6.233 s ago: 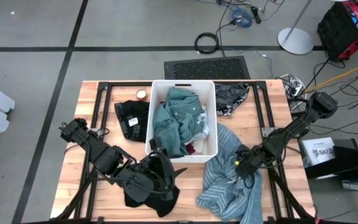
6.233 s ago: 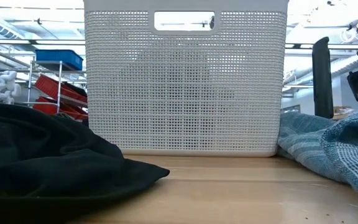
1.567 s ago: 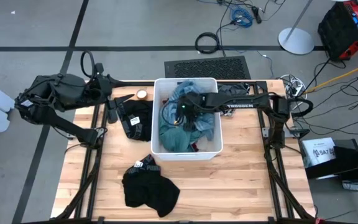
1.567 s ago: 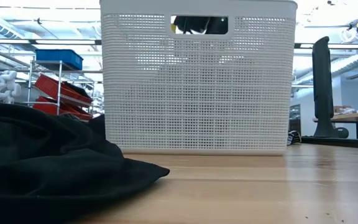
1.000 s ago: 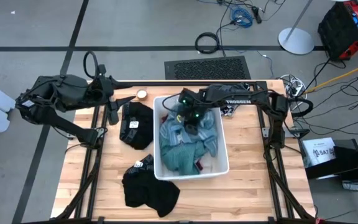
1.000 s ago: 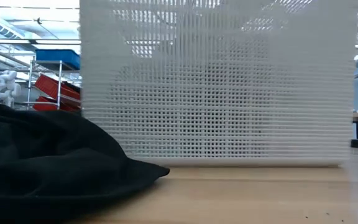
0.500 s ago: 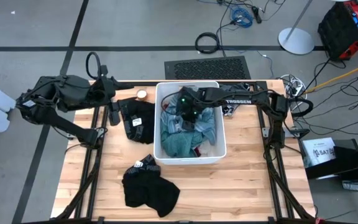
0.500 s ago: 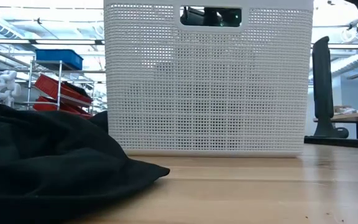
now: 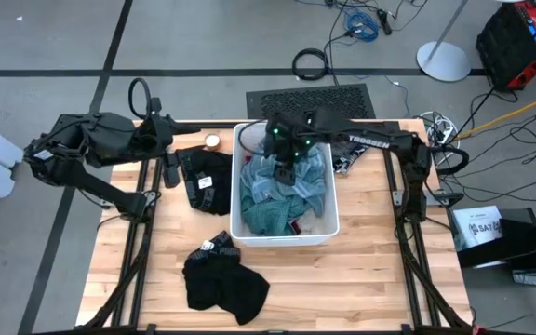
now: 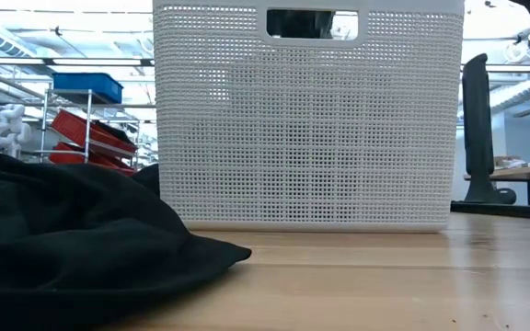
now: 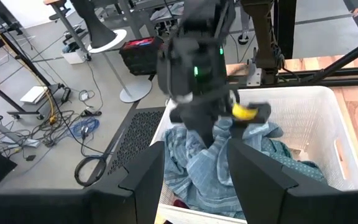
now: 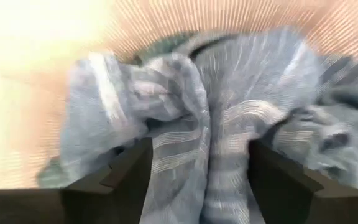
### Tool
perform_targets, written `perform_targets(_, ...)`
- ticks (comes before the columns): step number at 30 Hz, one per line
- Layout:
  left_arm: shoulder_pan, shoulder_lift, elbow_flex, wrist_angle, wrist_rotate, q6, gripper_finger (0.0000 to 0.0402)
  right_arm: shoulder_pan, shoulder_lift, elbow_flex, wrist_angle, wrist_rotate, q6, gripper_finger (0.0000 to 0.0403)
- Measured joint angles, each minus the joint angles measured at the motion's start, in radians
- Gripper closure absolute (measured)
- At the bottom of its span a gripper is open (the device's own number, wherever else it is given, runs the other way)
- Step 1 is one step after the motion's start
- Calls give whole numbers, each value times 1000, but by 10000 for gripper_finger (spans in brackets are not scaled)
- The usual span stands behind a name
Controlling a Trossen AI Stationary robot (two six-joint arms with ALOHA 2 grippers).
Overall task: Sort clothes
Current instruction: Put the blue patterned shirt into the laundry bin, then put gray boxer into the laundry bin
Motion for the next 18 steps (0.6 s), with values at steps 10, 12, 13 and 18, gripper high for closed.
perform_targets(10, 0, 0, 0, -36, 1, -10, 217, -1, -7, 347, -293, 46, 8, 159)
perform_targets(12, 0, -1, -14, -42, 11, -29, 217, -1, -24, 365, -328, 75, 9, 159)
perform_targets(13, 0, -2, -29, -43, 17, -36, 217, -3, -37, 365, -340, 88, 11, 159)
perform_targets(18, -1, -4, -134, -45, 48, -70, 217, -33, -110, 365, -376, 152, 30, 163)
